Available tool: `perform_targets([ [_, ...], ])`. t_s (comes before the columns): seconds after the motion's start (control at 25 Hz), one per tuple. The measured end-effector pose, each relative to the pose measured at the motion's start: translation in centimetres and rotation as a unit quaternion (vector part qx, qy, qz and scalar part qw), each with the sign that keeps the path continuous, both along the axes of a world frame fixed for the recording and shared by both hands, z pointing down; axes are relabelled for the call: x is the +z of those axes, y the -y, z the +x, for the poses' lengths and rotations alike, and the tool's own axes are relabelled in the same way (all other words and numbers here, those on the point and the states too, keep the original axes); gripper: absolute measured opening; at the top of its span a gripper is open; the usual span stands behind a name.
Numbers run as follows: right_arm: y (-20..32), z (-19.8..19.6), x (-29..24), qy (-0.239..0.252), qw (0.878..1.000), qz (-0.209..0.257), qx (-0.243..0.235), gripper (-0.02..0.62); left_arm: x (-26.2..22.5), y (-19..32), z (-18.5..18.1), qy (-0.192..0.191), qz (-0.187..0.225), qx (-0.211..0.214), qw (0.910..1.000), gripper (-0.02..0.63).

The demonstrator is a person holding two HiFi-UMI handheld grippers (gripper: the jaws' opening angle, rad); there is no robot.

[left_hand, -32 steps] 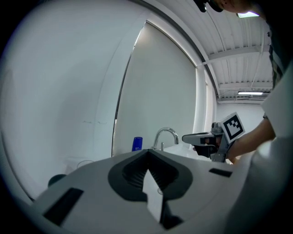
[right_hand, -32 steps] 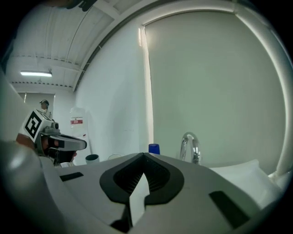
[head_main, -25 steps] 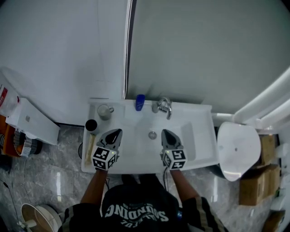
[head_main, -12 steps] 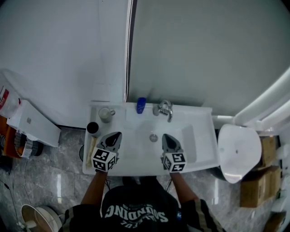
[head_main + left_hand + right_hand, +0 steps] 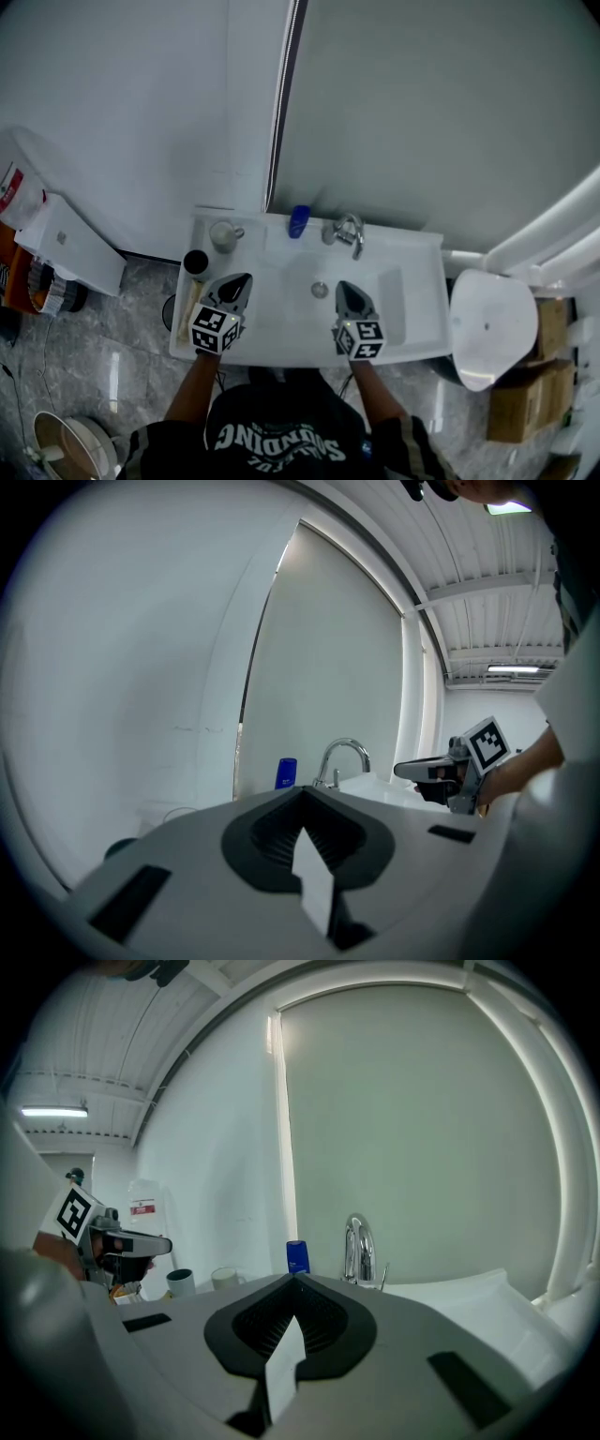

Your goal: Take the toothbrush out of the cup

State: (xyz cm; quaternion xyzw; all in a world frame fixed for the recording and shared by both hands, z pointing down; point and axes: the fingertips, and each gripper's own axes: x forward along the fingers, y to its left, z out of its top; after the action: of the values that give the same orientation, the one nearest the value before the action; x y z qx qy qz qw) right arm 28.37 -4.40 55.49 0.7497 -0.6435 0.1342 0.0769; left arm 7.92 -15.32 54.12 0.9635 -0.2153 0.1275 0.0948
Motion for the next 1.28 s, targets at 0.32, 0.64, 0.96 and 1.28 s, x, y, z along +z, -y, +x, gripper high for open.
perform_targets([
  [0.32,0.6,0.0,0.0,-0.001,1.0,0.0,-0.004,-0.005,0.2,0.3,0.1,-0.002,-0.004,-0.001,1.0,0.0],
  [0.64,0.9,0.0,0.0,-0.005,1.0,-0.004,-0.006,-0.005,0.3,0.4,-0.1,-0.001,-0.005,-0.003,1.0,0.0],
  [0.96,1.1,-0.3,0.2,-0.008,1.0,-0.011,-0.013,-0.005,0.5,0.4,0.0,0.0,-0.007,-0.001,1.0,0.0],
  [1.28,1.1,-0.6,0.0,-0.01,1.0,-0.013,-0.015,-0.005,0.5,0.4,-0.1,-0.002,-0.008,-0.001,1.0,0.0],
])
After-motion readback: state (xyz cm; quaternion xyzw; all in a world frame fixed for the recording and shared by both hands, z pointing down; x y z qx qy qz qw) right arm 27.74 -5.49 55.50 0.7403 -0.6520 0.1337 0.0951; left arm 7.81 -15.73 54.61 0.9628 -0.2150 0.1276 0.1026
